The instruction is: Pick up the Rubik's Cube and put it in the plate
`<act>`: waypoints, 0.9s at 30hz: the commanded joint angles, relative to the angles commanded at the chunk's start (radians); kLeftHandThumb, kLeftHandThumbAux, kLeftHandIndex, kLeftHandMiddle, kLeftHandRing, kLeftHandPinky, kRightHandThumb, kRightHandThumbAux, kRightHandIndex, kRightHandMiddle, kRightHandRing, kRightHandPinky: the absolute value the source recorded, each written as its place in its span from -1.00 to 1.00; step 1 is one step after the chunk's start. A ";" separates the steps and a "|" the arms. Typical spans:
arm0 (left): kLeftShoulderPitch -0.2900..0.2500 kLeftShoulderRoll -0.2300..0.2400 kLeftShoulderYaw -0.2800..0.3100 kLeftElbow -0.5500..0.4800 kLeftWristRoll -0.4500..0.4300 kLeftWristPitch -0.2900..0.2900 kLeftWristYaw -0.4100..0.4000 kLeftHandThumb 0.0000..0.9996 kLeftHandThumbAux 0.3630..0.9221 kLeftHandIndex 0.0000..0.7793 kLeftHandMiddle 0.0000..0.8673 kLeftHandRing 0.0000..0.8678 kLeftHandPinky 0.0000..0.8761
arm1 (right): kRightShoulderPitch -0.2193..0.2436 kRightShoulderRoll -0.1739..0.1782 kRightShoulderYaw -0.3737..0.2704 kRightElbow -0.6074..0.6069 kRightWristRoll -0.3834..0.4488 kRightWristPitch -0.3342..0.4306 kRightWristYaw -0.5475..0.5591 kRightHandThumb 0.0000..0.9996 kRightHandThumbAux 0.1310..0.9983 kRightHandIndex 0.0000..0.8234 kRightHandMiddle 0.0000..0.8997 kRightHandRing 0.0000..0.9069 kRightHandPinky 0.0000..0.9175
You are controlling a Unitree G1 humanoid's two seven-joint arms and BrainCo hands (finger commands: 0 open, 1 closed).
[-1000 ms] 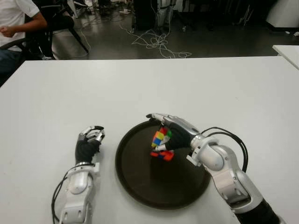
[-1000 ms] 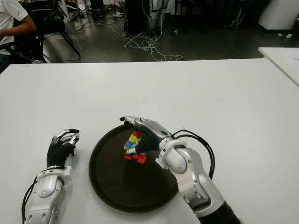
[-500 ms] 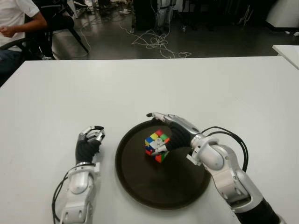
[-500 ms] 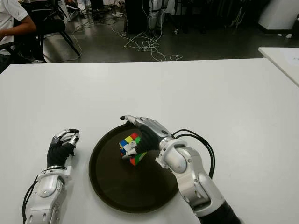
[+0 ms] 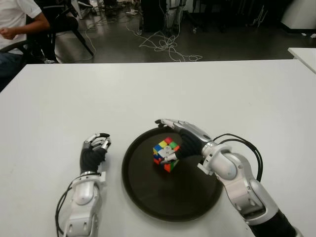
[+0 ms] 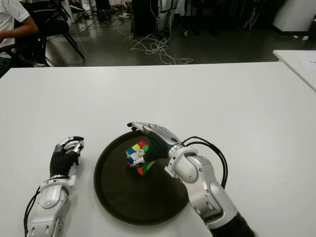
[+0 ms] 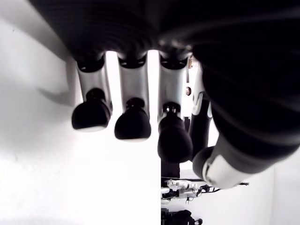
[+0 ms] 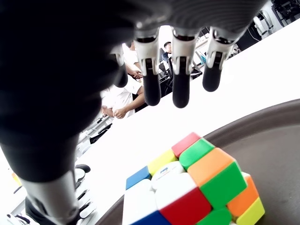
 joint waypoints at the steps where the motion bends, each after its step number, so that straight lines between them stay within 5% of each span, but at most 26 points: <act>1: 0.000 0.001 0.000 0.001 0.000 0.000 -0.001 0.42 0.22 0.14 0.87 0.90 0.86 | -0.001 0.000 0.001 0.000 -0.002 0.001 0.001 -1.00 0.46 -0.74 -0.50 -0.49 -0.60; 16: 0.003 0.000 -0.003 0.006 -0.008 -0.020 -0.012 0.42 0.22 0.14 0.86 0.89 0.85 | 0.004 -0.007 -0.010 0.016 -0.009 -0.051 -0.064 -1.00 0.49 -0.68 -0.53 -0.50 -0.62; 24: 0.005 0.006 -0.006 0.004 -0.008 -0.020 -0.021 0.42 0.22 0.14 0.87 0.90 0.86 | -0.020 -0.073 -0.147 0.028 0.068 -0.112 -0.081 -1.00 0.41 -0.73 -0.59 -0.55 -0.59; 27: 0.005 0.009 -0.008 0.007 -0.006 -0.023 -0.024 0.42 0.22 0.14 0.87 0.89 0.86 | -0.020 -0.065 -0.159 0.028 0.054 -0.111 -0.112 -1.00 0.37 -0.76 -0.63 -0.59 -0.54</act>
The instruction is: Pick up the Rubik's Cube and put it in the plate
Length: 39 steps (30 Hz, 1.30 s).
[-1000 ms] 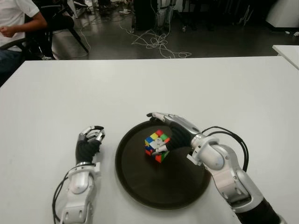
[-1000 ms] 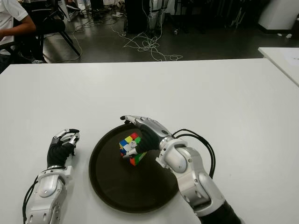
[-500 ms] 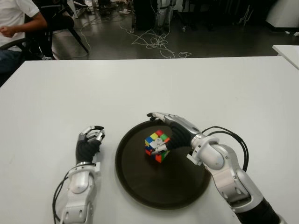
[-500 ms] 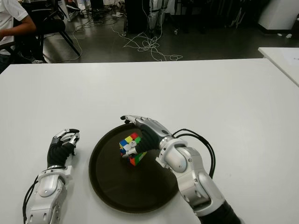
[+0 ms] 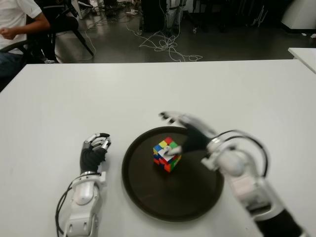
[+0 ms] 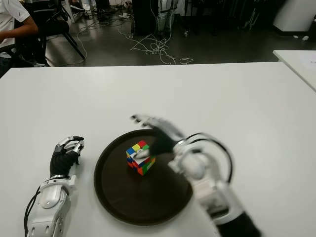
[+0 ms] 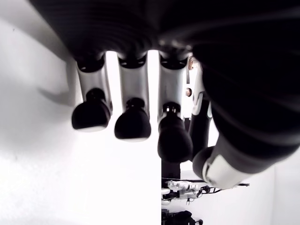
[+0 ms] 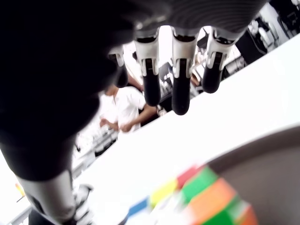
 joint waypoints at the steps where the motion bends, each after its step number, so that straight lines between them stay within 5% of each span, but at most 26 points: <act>1: 0.000 0.000 0.000 0.000 0.000 -0.001 -0.001 0.42 0.22 0.14 0.87 0.89 0.86 | 0.000 0.002 -0.001 -0.003 -0.006 0.003 -0.008 -1.00 0.36 -0.78 -0.65 -0.61 -0.49; 9: -0.008 0.008 0.006 0.018 0.001 -0.002 -0.008 0.42 0.22 0.14 0.85 0.88 0.83 | 0.005 0.023 -0.040 -0.013 -0.016 -0.004 -0.108 -1.00 0.42 -0.81 -0.70 -0.63 -0.44; 39: -0.007 0.009 0.005 0.006 -0.007 0.019 -0.020 0.42 0.22 0.14 0.89 0.89 0.85 | 0.088 -0.014 -0.152 0.036 0.073 -0.186 -0.213 -1.00 0.51 -0.66 -0.61 -0.59 -0.54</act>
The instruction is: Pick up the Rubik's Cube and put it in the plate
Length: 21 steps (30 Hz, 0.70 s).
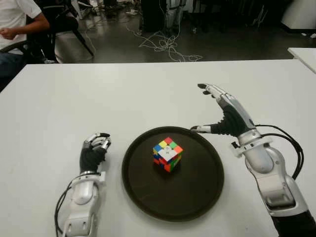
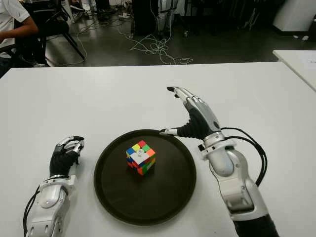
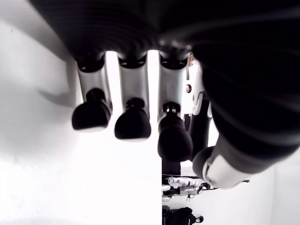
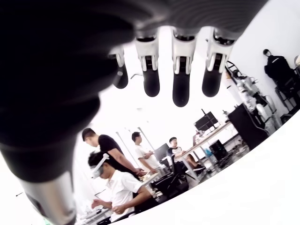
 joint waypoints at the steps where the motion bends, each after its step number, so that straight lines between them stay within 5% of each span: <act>1: 0.000 0.001 0.000 0.000 0.001 0.000 0.000 0.42 0.22 0.14 0.89 0.89 0.85 | 0.002 -0.002 -0.002 0.006 0.002 -0.008 -0.004 -1.00 0.51 -0.66 -0.61 -0.59 -0.52; 13: 0.000 -0.004 0.005 0.003 0.002 -0.008 0.004 0.42 0.22 0.14 0.90 0.91 0.87 | 0.049 -0.004 -0.032 0.059 -0.009 -0.047 -0.068 -1.00 0.49 -0.62 -0.58 -0.56 -0.51; 21: 0.005 0.001 0.005 0.004 0.000 -0.017 -0.008 0.42 0.22 0.14 0.88 0.90 0.88 | 0.085 0.004 -0.049 0.023 -0.006 0.075 -0.036 -1.00 0.44 -0.67 -0.65 -0.63 -0.59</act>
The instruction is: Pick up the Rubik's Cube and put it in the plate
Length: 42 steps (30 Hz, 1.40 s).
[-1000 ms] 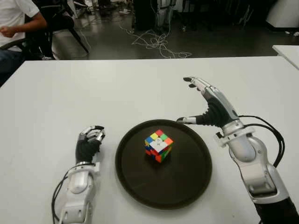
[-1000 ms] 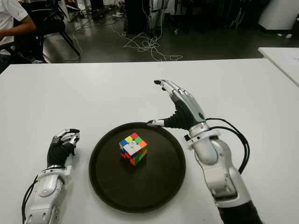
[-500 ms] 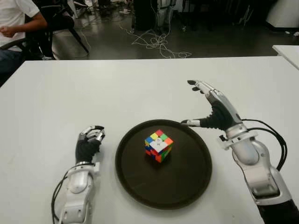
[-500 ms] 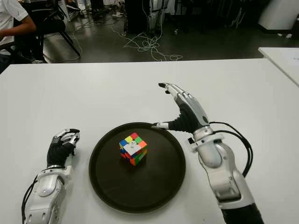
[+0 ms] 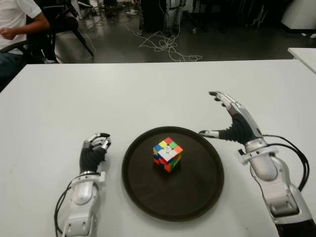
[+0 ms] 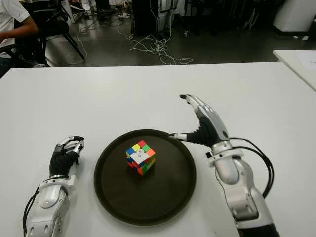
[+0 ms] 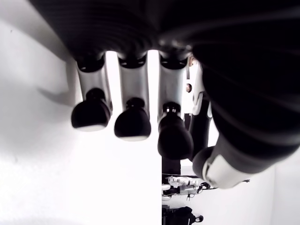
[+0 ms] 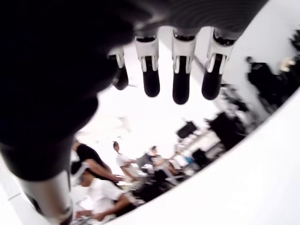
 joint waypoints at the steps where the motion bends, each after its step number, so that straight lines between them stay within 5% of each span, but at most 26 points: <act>1: 0.000 0.002 0.000 0.002 0.001 -0.004 -0.003 0.42 0.22 0.14 0.88 0.90 0.88 | 0.001 -0.002 -0.003 0.007 0.003 0.007 0.001 -1.00 0.44 -0.67 -0.65 -0.63 -0.59; 11: 0.000 0.014 -0.003 0.018 0.006 -0.028 -0.013 0.42 0.22 0.14 0.86 0.88 0.84 | 0.051 0.012 -0.042 0.054 0.035 0.059 -0.014 -1.00 0.48 -0.68 -0.67 -0.65 -0.64; 15: 0.001 0.014 -0.005 0.009 0.012 -0.019 -0.005 0.42 0.22 0.14 0.87 0.88 0.84 | 0.060 0.034 -0.050 0.040 0.046 0.117 -0.011 -1.00 0.41 -0.71 -0.67 -0.63 -0.59; 18: 0.002 0.014 -0.005 0.003 0.014 -0.013 -0.002 0.42 0.22 0.14 0.87 0.88 0.85 | 0.075 0.048 -0.052 0.046 0.059 0.138 -0.015 -1.00 0.42 -0.75 -0.70 -0.64 -0.36; 22: 0.003 0.017 -0.004 0.000 0.016 -0.010 -0.003 0.42 0.22 0.14 0.86 0.88 0.84 | 0.079 0.062 -0.053 0.051 0.077 0.146 -0.022 -1.00 0.45 -0.76 -0.71 -0.66 -0.39; 30: 0.004 0.018 -0.007 -0.012 0.023 0.004 0.004 0.42 0.22 0.14 0.88 0.89 0.85 | 0.079 0.066 -0.067 0.150 0.148 0.028 -0.070 -1.00 0.49 -0.75 -0.69 -0.65 -0.59; 42: 0.004 0.012 -0.007 -0.024 0.022 0.027 0.017 0.42 0.22 0.14 0.90 0.91 0.87 | 0.089 0.050 -0.057 0.194 0.166 -0.012 -0.077 -1.00 0.54 -0.76 -0.70 -0.67 -0.67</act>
